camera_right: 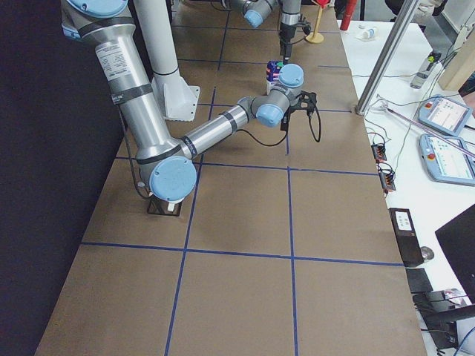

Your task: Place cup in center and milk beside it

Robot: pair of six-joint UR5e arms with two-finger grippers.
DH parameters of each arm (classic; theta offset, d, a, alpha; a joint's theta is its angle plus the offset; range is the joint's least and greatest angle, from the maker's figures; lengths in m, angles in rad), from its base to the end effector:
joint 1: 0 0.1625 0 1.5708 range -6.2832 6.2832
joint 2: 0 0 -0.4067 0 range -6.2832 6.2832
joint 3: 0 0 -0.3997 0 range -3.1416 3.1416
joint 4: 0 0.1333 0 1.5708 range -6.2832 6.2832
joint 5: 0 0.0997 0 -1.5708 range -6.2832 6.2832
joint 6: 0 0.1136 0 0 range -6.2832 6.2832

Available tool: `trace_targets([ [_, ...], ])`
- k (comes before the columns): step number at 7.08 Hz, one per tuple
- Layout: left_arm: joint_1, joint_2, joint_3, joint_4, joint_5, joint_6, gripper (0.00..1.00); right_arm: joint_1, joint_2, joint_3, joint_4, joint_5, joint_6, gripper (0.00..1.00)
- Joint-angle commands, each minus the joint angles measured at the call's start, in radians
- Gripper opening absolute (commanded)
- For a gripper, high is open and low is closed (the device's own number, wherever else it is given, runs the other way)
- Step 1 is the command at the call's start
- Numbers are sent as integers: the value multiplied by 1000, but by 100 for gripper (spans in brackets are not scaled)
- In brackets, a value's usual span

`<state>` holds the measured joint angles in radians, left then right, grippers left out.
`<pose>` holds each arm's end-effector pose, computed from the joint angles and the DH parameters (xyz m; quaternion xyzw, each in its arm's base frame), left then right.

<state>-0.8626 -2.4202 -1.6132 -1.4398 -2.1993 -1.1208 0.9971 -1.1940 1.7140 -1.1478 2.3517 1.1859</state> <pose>0.3996 -0.5688 0.1179 -0.0119 0.4549 -0.0685 0.8878 -0.2919 -0.5500 0.3088 0.0064 -0.5398 0.0834 0.8376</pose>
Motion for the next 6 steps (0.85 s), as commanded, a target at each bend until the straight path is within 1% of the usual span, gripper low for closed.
trace_targets([
  [1, -128, 134, -225, 118, 10, 196, 100, 38, -44, 42, -4, 8, -15, 100],
  [2, -178, 221, -307, 175, 7, 352, 100, 108, -62, 35, -18, 29, -134, 100],
  [3, -269, 306, -313, 171, -17, 477, 100, 220, -119, 10, -61, 75, -354, 100],
  [4, -341, 417, -300, 165, -80, 665, 100, 317, -133, -2, -195, 92, -610, 100],
  [5, -452, 491, -280, 167, -94, 870, 100, 406, -159, -5, -337, 86, -875, 100],
  [6, -548, 539, -214, 167, -144, 1045, 100, 482, -167, -28, -481, 58, -1149, 100],
])
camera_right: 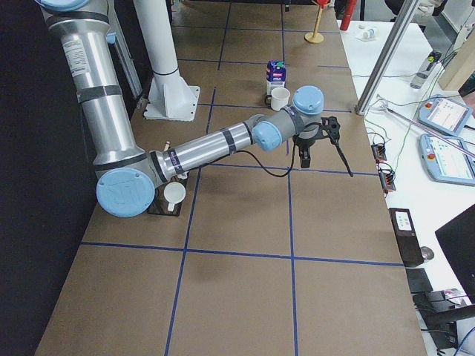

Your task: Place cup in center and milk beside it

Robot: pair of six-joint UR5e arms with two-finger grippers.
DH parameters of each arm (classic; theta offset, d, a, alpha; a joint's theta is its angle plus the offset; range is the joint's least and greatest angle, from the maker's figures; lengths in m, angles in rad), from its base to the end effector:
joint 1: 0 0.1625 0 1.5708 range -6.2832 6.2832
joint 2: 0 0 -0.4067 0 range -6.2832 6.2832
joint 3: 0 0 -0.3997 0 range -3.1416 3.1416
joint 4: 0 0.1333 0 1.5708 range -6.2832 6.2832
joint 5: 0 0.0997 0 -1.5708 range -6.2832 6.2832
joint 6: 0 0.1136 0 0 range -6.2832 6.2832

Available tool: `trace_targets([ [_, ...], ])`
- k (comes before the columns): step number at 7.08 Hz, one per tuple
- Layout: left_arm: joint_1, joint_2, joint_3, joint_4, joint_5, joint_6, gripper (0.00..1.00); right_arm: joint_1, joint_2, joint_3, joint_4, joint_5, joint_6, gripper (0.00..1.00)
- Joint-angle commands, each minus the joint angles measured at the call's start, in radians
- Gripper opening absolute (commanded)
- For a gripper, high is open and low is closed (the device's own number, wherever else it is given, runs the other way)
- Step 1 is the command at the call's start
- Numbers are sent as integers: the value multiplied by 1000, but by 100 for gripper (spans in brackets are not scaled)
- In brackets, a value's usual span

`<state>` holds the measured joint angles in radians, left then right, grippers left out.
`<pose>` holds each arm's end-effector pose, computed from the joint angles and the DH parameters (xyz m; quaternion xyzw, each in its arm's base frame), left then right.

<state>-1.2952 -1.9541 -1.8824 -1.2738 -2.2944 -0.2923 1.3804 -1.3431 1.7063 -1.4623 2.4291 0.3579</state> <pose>0.1030 -0.5778 0.3236 0.0802 0.3849 0.0623 0.9174 -0.0648 -0.5863 0.4376 0.0950 -0.4470 -0.0229 0.8892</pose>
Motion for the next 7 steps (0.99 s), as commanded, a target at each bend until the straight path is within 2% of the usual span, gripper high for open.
trace_targets([
  [1, -213, 95, 175, -4, -54, 425, 100, 149, -18, -51, -276, -59, -520, 100],
  [2, -283, 77, 362, -42, -53, 616, 100, 188, -15, -107, -309, -53, -621, 100],
  [3, -335, 51, 488, -83, -57, 665, 100, 210, -24, -161, -311, -30, -664, 100],
  [5, -339, 49, 557, -117, -57, 653, 100, 217, -73, -162, -306, 10, -689, 100],
  [6, -345, 52, 553, -136, -57, 642, 100, 217, -73, -166, -302, 5, -689, 100],
  [7, -346, 46, 546, -101, -54, 618, 100, 217, -76, -157, -299, 10, -685, 100],
])
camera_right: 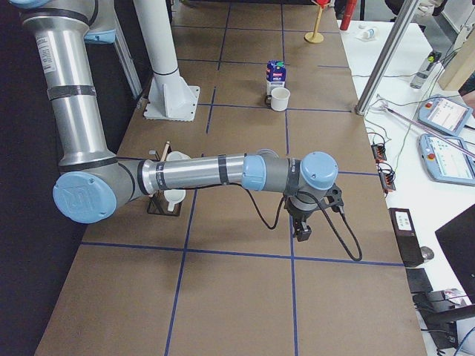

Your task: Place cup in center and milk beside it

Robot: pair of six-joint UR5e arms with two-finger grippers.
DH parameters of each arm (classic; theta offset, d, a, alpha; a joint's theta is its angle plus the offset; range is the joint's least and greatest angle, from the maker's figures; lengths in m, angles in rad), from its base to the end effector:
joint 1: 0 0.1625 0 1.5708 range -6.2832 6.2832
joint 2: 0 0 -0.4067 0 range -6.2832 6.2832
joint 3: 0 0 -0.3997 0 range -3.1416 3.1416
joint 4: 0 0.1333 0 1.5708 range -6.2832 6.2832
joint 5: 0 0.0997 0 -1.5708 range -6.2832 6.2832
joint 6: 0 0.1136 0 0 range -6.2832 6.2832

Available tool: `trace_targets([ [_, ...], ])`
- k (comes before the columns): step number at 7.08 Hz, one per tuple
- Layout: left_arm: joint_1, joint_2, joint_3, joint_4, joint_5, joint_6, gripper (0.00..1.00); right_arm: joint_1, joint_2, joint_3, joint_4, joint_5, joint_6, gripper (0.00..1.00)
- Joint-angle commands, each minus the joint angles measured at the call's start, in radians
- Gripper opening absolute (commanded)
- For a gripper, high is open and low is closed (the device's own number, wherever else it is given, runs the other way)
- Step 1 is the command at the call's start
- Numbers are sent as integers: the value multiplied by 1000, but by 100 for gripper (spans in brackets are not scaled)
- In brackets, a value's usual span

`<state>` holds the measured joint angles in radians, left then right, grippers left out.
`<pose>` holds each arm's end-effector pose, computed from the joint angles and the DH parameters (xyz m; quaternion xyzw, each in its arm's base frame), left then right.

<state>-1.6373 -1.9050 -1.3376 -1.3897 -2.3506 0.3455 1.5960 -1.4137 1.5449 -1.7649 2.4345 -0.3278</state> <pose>-0.0948 -0.6191 0.5949 0.0414 0.3793 0.1134 0.9173 0.0609 -0.5534 0.5918 0.0453 -0.4169 -0.1238 0.8994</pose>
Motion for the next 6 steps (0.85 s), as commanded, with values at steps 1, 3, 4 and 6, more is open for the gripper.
trace_targets([
  [1, 0, -5, -9, 23, 13, -128, 100, -10, -7, -11, 5, -2, 15, 100],
  [3, 2, 58, -110, 37, 11, -134, 100, -10, 9, -6, 7, -2, 13, 100],
  [4, 2, 119, -167, 6, -2, -126, 100, -14, 19, -14, 7, -9, 21, 100],
  [6, 5, 156, -184, -8, 4, -128, 100, -16, 6, -11, 7, -18, 70, 100],
])
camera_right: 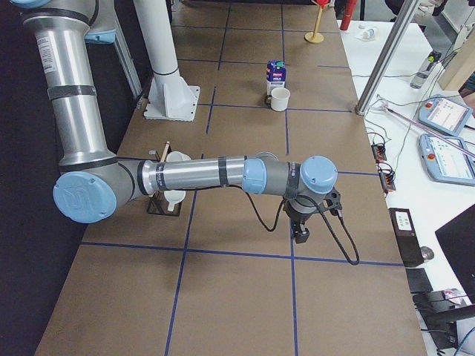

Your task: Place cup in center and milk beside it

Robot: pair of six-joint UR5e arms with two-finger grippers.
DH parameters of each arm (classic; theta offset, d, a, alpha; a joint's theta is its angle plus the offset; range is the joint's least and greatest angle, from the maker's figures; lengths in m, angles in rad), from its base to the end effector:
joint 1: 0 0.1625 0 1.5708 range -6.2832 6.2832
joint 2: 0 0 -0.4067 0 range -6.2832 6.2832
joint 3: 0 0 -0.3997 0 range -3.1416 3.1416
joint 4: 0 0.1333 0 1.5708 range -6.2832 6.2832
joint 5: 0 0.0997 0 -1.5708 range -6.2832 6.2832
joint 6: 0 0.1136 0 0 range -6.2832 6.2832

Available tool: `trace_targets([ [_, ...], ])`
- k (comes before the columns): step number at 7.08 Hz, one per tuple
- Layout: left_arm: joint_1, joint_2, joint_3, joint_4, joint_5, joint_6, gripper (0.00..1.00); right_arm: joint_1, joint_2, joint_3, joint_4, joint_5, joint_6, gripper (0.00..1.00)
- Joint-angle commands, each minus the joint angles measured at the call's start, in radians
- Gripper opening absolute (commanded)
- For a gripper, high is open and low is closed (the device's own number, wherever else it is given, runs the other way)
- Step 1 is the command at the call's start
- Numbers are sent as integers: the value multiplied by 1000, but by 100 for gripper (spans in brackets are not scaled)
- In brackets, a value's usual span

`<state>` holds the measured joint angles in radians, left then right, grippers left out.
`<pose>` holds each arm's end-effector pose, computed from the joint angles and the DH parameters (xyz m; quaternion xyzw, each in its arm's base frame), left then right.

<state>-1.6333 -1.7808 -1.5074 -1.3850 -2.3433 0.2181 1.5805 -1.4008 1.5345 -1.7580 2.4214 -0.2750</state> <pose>-0.0899 -0.5721 0.5871 0.0347 0.3755 0.0646 0.9239 0.0533 -0.5600 0.5902 0.0344 -0.4117 -0.1095 0.9040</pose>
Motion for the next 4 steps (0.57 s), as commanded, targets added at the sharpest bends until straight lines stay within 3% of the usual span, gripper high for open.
trace_targets([
  [1, 1, 40, -23, -79, -4, -6, 100, -2, -6, -20, 0, -5, 14, 100],
  [4, 32, 27, -13, -48, 2, -9, 100, -4, -7, -30, 2, -59, 8, 100],
])
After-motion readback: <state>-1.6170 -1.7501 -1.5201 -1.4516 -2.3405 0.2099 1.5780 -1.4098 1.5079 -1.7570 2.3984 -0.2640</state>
